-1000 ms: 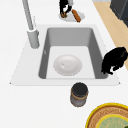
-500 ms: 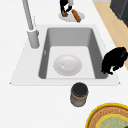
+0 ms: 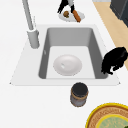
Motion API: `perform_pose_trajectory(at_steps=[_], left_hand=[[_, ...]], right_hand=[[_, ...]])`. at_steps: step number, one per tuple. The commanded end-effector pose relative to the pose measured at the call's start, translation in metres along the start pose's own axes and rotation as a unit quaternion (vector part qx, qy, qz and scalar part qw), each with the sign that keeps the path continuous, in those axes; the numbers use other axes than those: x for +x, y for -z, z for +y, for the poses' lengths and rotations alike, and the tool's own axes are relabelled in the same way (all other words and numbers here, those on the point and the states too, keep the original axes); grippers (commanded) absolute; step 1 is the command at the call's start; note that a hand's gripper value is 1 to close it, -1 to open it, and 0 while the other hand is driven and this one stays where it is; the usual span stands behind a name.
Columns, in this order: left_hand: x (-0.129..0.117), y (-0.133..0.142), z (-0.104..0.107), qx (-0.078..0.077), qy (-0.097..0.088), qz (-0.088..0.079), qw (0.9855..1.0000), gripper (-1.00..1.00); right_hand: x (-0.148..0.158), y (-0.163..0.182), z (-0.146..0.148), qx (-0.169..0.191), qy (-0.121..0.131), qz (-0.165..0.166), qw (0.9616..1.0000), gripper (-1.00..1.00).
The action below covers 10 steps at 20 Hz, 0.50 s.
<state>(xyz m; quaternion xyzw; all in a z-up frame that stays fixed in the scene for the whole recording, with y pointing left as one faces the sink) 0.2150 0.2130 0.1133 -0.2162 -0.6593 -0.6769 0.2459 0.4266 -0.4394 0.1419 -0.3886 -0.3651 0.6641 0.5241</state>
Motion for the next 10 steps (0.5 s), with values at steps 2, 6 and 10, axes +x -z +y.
perform_pose_trajectory(at_steps=[2,6,10], left_hand=[[0.000,0.000,0.000,0.000,0.000,0.000,1.0000,0.00],[0.000,0.000,0.000,0.000,0.000,0.000,1.0000,0.00],[0.000,0.000,0.000,0.000,0.000,0.000,1.0000,0.00]], right_hand=[[-0.002,-0.005,0.009,0.000,0.000,-0.004,1.0000,-1.00],[-0.003,-0.007,0.018,0.000,-0.001,-0.004,1.0000,-1.00],[0.002,0.002,0.018,-0.019,-0.015,-0.004,0.9997,1.00]])
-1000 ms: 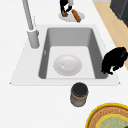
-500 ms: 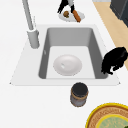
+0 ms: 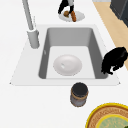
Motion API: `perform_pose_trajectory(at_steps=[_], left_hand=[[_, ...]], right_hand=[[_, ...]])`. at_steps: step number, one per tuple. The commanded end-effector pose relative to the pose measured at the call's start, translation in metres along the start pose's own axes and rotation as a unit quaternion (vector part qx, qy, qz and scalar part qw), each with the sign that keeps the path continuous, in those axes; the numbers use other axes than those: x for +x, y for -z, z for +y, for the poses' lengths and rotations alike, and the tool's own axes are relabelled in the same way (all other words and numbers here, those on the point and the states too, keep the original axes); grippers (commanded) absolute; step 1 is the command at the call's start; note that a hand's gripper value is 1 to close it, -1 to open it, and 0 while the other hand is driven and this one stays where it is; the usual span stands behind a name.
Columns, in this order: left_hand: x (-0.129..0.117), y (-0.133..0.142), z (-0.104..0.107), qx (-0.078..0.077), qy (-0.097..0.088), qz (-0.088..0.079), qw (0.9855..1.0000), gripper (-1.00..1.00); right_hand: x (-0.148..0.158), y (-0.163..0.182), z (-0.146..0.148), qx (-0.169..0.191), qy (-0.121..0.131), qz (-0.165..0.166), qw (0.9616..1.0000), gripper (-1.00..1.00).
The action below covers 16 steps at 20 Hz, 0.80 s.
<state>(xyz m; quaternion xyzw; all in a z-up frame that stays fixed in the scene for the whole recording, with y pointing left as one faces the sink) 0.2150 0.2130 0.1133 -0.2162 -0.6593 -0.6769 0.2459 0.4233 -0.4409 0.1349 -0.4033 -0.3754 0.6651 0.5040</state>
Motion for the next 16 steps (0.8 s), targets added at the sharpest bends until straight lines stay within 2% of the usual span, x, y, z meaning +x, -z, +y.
perform_pose_trajectory(at_steps=[1,5,11,13,14,16], left_hand=[[0.000,0.000,0.000,0.000,0.000,0.000,1.0000,0.00],[0.000,0.000,0.000,0.000,0.000,0.000,1.0000,0.00],[0.000,0.000,0.000,0.000,0.000,0.000,1.0000,0.00],[0.000,0.000,0.000,0.000,0.000,0.000,1.0000,0.00],[0.000,0.000,0.000,0.000,0.000,0.000,1.0000,0.00],[0.000,0.000,0.000,0.000,0.000,0.000,1.0000,0.00]], right_hand=[[0.002,0.001,0.011,-0.001,0.000,0.000,1.0000,1.00],[-0.002,-0.008,0.009,0.030,-0.003,0.009,0.9995,1.00],[-0.004,-0.011,0.014,-0.017,-0.010,0.013,0.9997,1.00],[-0.007,-0.015,0.000,-0.050,0.018,0.013,0.9985,1.00],[-0.009,-0.018,-0.012,-0.040,0.007,0.020,0.9990,1.00],[-0.011,-0.024,-0.025,-0.037,0.015,0.016,0.9991,1.00]])
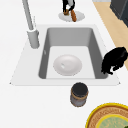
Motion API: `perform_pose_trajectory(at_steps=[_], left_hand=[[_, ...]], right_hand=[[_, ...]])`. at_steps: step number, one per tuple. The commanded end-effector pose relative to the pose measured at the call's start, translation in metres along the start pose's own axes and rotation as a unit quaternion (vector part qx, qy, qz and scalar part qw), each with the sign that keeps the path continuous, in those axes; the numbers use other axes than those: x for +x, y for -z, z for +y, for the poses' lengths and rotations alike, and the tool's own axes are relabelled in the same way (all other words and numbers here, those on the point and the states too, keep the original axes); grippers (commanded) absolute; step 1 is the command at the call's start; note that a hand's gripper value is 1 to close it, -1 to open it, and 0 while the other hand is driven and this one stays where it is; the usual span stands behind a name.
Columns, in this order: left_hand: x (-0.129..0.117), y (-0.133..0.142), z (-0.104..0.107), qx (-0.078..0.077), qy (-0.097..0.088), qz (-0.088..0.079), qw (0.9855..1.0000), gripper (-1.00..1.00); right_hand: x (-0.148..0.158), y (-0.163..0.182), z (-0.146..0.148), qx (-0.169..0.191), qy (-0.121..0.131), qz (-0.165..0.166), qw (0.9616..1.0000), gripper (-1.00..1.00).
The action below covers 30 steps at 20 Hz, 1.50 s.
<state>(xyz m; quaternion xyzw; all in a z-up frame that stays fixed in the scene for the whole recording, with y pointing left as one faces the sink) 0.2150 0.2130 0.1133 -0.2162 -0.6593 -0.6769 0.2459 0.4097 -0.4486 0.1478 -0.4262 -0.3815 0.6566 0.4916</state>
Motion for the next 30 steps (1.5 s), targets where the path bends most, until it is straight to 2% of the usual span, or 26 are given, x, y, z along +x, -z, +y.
perform_pose_trajectory(at_steps=[1,7,9,13,19,20,22,25,26,28,29,30], left_hand=[[0.000,0.000,0.000,0.000,0.000,0.000,1.0000,0.00],[0.000,0.000,0.000,0.000,0.000,0.000,1.0000,0.00],[0.000,0.000,0.000,0.000,0.000,0.000,1.0000,0.00],[0.000,0.000,0.000,0.000,0.000,0.000,1.0000,0.00],[0.000,0.000,0.000,0.000,0.000,0.000,1.0000,0.00],[0.000,0.000,0.000,0.000,0.000,0.000,1.0000,0.00],[0.000,0.000,0.000,0.000,0.000,0.000,1.0000,0.00],[0.000,0.000,0.000,0.000,0.000,0.000,1.0000,0.00],[0.000,0.000,0.000,0.000,0.000,0.000,1.0000,0.00],[0.000,0.000,0.000,0.000,0.000,0.000,1.0000,0.00],[0.000,0.000,0.000,0.000,0.000,0.000,1.0000,0.00],[0.000,0.000,0.000,0.000,0.000,0.000,1.0000,0.00]], right_hand=[[-0.005,-0.007,-0.025,-0.008,0.027,0.002,0.9996,1.00],[-0.011,-0.022,-0.057,-0.003,0.039,-0.001,0.9992,1.00],[-0.012,-0.026,-0.068,-0.006,0.040,-0.012,0.9991,1.00],[0.014,-0.029,-0.089,-0.001,0.028,-0.005,0.9996,1.00],[0.036,-0.035,-0.118,0.010,0.025,0.000,0.9996,1.00],[0.040,-0.039,-0.119,0.011,0.027,-0.004,0.9996,1.00],[0.032,-0.062,-0.111,-0.010,0.016,-0.019,0.9996,1.00],[0.036,-0.061,-0.101,-0.018,-0.008,-0.041,0.9989,1.00],[0.035,-0.060,-0.101,-0.026,-0.006,-0.052,0.9983,1.00],[0.034,-0.058,-0.104,-0.043,0.012,-0.063,0.9970,1.00],[0.031,-0.063,-0.102,-0.044,0.014,-0.064,0.9969,-1.00],[0.037,-0.068,-0.095,-0.033,0.016,-0.071,0.9968,-1.00]])
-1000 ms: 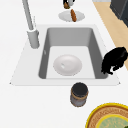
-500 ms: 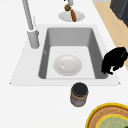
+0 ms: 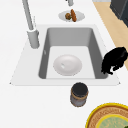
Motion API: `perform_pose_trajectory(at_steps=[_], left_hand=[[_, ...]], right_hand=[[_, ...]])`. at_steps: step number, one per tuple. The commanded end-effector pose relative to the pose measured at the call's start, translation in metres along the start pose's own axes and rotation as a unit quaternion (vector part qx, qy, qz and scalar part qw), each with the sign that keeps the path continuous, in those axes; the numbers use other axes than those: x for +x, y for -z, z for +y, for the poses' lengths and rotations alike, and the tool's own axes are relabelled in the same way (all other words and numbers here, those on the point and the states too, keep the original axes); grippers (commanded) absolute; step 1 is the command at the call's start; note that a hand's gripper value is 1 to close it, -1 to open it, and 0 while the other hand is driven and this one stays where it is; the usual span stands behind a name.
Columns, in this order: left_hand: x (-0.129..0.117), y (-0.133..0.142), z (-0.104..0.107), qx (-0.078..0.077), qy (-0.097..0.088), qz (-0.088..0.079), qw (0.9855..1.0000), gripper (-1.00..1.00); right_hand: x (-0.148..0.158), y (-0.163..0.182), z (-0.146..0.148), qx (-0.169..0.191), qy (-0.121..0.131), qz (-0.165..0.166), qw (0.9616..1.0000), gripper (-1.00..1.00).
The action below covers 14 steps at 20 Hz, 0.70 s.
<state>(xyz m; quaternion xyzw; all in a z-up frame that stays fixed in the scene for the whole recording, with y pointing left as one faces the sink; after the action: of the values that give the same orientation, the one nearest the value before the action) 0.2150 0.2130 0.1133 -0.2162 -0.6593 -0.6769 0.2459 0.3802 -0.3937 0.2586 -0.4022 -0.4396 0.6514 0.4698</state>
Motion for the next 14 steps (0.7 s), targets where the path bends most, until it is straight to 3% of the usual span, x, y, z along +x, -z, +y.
perform_pose_trajectory(at_steps=[1,10,14], left_hand=[[0.000,0.000,0.000,0.000,0.000,0.000,1.0000,0.00],[0.000,0.000,0.000,0.000,0.000,0.000,1.0000,0.00],[0.000,0.000,0.000,0.000,0.000,0.000,1.0000,0.00]], right_hand=[[0.005,-0.009,0.017,0.020,-0.010,-0.031,0.9993,-1.00],[0.004,0.004,0.050,0.073,-0.014,-0.061,0.9954,-1.00],[-0.002,0.011,0.065,0.104,-0.021,-0.090,0.9903,-1.00]])
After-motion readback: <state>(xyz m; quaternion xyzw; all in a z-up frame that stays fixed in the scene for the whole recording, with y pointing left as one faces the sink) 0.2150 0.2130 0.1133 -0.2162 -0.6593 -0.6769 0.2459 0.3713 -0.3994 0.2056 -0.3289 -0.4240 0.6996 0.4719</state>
